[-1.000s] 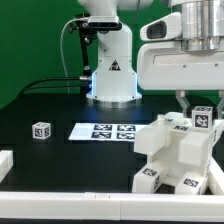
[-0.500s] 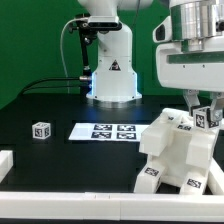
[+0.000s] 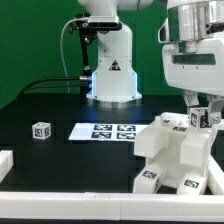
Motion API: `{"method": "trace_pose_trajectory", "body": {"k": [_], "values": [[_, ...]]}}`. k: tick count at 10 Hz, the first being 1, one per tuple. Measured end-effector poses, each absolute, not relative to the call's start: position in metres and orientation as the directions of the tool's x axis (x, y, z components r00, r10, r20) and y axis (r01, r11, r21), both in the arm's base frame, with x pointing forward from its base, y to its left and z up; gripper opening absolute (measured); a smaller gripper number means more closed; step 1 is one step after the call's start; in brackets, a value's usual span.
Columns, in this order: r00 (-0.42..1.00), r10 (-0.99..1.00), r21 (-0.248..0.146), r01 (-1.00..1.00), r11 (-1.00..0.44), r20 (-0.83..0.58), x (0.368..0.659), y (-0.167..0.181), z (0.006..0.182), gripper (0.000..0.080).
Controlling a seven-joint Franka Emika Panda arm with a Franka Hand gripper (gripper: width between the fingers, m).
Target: Assemble chair
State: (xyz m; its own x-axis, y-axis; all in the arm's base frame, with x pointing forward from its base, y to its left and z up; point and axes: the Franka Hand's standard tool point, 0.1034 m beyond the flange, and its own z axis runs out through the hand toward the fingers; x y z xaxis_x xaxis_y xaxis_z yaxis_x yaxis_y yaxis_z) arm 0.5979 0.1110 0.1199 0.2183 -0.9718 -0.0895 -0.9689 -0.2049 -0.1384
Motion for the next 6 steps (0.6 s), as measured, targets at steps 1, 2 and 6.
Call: {"method": "trace_pose_trajectory", "body": {"k": [1,2,6], "values": [[0.218,-0.972,-0.138,-0.969,-0.205,-0.090,0.5979,0.1110,0.1198,0.0486],[0.219,-0.972,-0.138,-0.969,-0.205,-0.089,0.5978,0.1110,0.1197,0.0618],[0.614,-0.788,-0.142,-0.785,-0.603,-0.051,0.5973,0.1098,0.1220,0.0648]]}}
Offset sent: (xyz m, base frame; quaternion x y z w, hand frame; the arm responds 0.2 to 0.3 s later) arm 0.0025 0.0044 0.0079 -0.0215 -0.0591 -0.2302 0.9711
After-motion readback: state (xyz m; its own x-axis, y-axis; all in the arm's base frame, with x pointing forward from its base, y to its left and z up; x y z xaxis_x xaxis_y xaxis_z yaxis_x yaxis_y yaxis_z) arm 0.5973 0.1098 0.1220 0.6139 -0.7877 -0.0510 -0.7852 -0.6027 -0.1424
